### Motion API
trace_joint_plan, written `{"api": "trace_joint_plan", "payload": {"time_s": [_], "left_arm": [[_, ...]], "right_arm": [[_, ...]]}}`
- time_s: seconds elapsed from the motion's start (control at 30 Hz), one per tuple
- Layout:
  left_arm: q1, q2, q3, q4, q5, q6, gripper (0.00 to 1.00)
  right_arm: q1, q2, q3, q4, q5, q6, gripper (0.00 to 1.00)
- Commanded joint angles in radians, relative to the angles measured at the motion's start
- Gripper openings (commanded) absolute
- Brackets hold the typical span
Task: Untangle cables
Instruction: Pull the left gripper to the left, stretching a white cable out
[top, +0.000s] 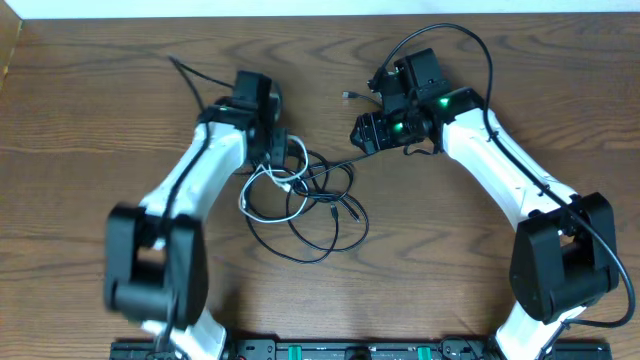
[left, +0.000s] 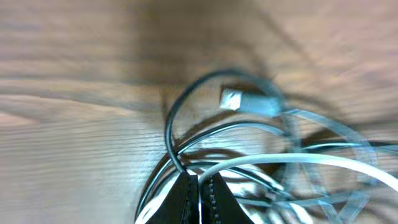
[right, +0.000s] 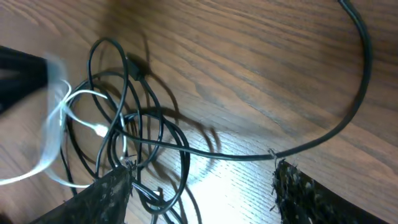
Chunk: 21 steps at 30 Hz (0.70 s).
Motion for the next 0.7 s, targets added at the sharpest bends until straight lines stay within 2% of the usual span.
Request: {"api": "trace_joint_plan", "payload": {"time_s": [0.0, 0.37, 0.57, 0.67], "left_arm": [[0.010, -0.174, 0.048, 0.002, 0.002, -0.102, 0.07], [0.110, -0.553, 0.048, 0.025, 0.001, -0.267, 0.07], [0.175, -0.620, 0.048, 0.005, -0.006, -0.270, 0.07], [0.217, -0.619, 0.048, -0.041, -0.068, -0.282, 0.08]], "right_arm": [[0.026, 0.025, 0.001, 0.008, 0.004, 0.010, 0.71], [0.113, 0.096, 0.001, 0.070, -0.050, 0.011, 0.71], [0.162, 0.119, 0.001, 0.085, -0.056, 0.011, 0.71], [0.184, 0.132, 0.001, 0.087, -0.055, 0.011, 0.70]]}}
